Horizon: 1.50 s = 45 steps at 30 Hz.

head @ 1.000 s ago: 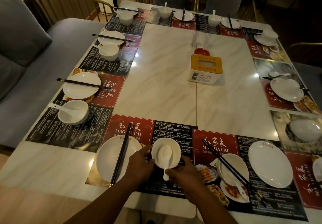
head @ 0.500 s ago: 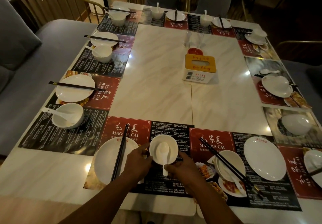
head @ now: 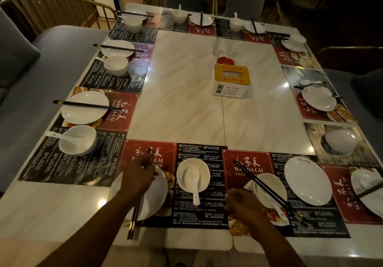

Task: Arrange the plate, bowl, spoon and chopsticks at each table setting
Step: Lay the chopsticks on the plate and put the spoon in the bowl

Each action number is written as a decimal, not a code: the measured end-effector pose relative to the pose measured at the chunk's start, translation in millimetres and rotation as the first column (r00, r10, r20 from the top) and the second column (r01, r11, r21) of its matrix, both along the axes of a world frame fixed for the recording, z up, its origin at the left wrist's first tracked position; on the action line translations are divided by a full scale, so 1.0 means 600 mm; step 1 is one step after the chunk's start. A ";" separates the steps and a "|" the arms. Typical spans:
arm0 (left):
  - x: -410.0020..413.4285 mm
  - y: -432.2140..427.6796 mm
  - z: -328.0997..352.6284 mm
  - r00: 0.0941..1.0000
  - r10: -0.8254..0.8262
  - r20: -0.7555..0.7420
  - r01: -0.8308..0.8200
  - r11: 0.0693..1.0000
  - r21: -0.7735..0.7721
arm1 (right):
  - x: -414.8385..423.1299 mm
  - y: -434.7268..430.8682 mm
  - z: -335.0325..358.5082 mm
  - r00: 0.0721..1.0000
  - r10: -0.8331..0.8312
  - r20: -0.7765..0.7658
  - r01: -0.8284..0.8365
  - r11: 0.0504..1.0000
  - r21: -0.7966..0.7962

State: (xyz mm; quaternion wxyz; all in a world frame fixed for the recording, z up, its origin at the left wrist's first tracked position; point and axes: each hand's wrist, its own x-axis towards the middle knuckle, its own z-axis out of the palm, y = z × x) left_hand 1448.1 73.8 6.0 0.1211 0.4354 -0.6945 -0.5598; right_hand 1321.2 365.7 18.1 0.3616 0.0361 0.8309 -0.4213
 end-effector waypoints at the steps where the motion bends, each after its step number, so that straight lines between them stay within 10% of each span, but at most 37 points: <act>1: -0.008 -0.005 0.006 1.000 0.007 -0.015 -0.008 1.000 -0.025 | -0.002 0.012 0.005 1.000 0.017 -0.026 -0.016 0.999 0.033; 10: -0.130 0.140 0.050 0.930 -0.349 -0.117 0.333 0.932 -0.141 | -0.016 0.131 0.084 0.923 0.366 -0.121 -0.332 0.914 0.234; 20: -0.215 0.301 0.040 0.773 -0.621 0.128 0.632 0.736 -0.243 | -0.182 0.290 0.128 0.902 0.169 -0.398 -0.090 0.974 0.209; 34: -0.251 0.464 0.001 0.966 -0.040 0.257 0.103 0.966 -0.237 | -0.370 0.380 -0.015 0.912 0.352 -0.213 -0.318 0.931 0.177; 45: -0.243 0.519 -0.026 0.983 0.086 0.165 -0.113 0.980 0.162 | -0.303 0.247 -0.049 0.762 0.590 -0.268 -0.601 0.798 0.048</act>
